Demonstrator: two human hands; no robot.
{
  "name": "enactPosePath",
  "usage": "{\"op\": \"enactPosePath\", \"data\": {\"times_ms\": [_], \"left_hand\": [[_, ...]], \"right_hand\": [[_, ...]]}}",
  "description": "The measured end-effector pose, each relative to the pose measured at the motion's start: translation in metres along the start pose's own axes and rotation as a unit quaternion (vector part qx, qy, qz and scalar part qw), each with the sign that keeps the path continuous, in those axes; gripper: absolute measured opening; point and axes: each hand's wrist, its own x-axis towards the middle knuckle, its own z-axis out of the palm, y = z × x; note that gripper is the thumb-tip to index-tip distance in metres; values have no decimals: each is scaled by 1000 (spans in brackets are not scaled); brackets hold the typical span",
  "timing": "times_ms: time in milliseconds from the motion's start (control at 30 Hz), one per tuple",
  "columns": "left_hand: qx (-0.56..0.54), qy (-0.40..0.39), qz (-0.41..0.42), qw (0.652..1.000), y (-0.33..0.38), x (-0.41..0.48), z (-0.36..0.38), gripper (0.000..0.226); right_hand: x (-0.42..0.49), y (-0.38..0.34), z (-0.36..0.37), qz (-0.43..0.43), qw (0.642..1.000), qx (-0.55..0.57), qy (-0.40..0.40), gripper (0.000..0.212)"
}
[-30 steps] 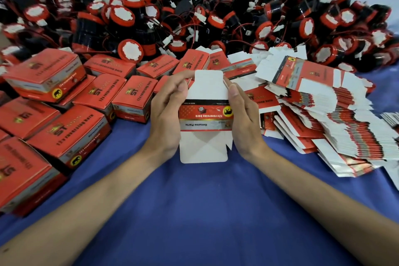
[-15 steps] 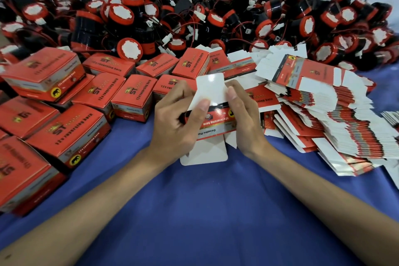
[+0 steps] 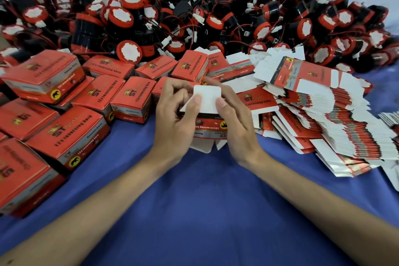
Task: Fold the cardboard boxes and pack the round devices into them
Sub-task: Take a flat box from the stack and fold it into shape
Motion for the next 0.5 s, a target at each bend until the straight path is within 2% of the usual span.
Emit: {"op": "enactPosePath", "data": {"times_ms": [100,200,300,400,467,500], "left_hand": [[-39,23,-16,999,-2,-3,0,8],[-77,10,-21,997,6,-6,4,23],[-117,22,-56,991,0,-7,3,33],[-129,28,-67,989,17,-6,7,34],[-174,87,-110,975,34,-8,20,31],[-207,127,-130,961,35,-8,23,41]], "right_hand": [[0,0,0,-20,1000,-20,8,44],[-1,0,-1,-40,997,-60,2,37],[-2,-2,2,37,999,4,17,48],[-3,-4,4,91,994,51,21,58],[-6,-6,4,84,995,56,21,61],[-6,-7,5,81,994,69,20,62]]}}
